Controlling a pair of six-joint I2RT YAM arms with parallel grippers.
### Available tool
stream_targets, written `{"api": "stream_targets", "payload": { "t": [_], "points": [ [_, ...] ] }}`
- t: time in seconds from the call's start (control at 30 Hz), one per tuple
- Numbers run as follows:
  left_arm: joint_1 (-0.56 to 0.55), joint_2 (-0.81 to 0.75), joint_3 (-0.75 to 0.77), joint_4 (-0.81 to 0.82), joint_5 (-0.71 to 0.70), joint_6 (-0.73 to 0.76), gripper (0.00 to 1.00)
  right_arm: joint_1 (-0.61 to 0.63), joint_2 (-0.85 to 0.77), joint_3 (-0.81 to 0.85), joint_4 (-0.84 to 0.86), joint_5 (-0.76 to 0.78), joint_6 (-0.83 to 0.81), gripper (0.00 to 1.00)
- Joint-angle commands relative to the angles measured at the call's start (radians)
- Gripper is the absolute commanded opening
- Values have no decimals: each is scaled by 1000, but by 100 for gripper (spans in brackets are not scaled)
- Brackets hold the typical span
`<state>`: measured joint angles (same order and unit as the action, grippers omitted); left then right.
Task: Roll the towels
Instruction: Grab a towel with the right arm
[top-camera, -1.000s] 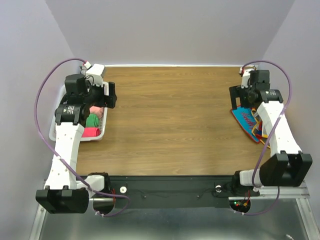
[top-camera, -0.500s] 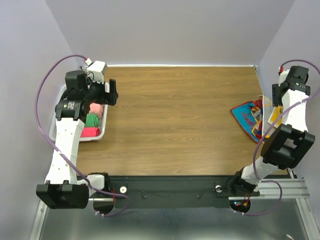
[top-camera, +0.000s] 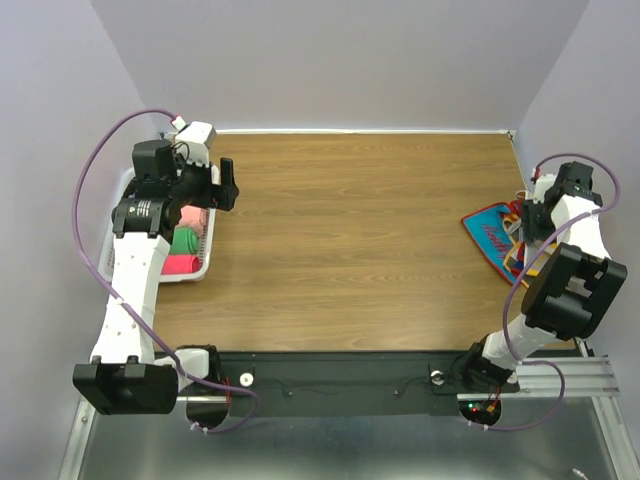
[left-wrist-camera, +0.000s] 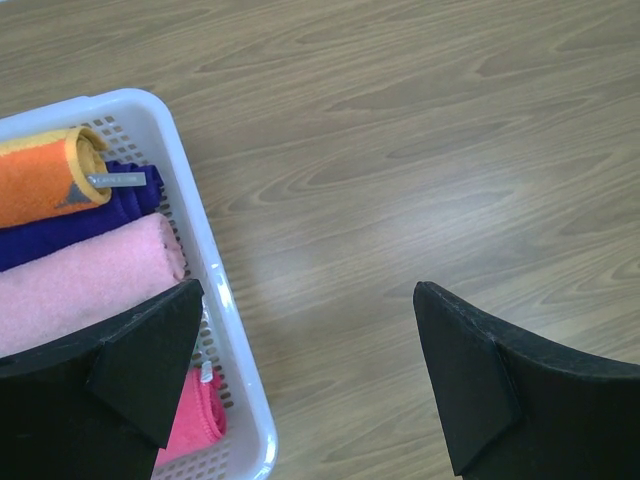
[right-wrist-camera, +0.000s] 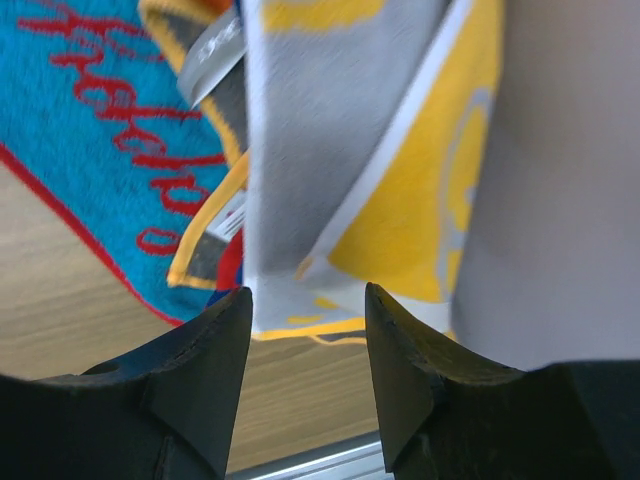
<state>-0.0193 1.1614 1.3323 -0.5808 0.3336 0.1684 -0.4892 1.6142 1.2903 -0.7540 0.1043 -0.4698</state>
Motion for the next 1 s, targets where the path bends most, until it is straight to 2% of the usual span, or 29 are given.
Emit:
{"api": "stream_targets", "payload": {
  "t": [0.0,0.4,0.8,0.83,0.9,0.97],
  "points": [
    [-1,10,31,30,36,-26,99,1,-39,-23,19,-35,-13,52],
    [-1,0,18,30,24,-23,99,1,7,29,59,38,-4,46],
    [-1,15,38,32,35,-23,99,1,39,38,67,86,-7,49],
    [-1,17,38,30,33,-24,99,0,38,43,65,90,-9,40],
    [-2,15,33,33,33,-24,99,0,35,49,65,94,-9,33],
    [-1,15,30,36,31,-24,99,0,26,60,65,97,-10,19]
  ]
}}
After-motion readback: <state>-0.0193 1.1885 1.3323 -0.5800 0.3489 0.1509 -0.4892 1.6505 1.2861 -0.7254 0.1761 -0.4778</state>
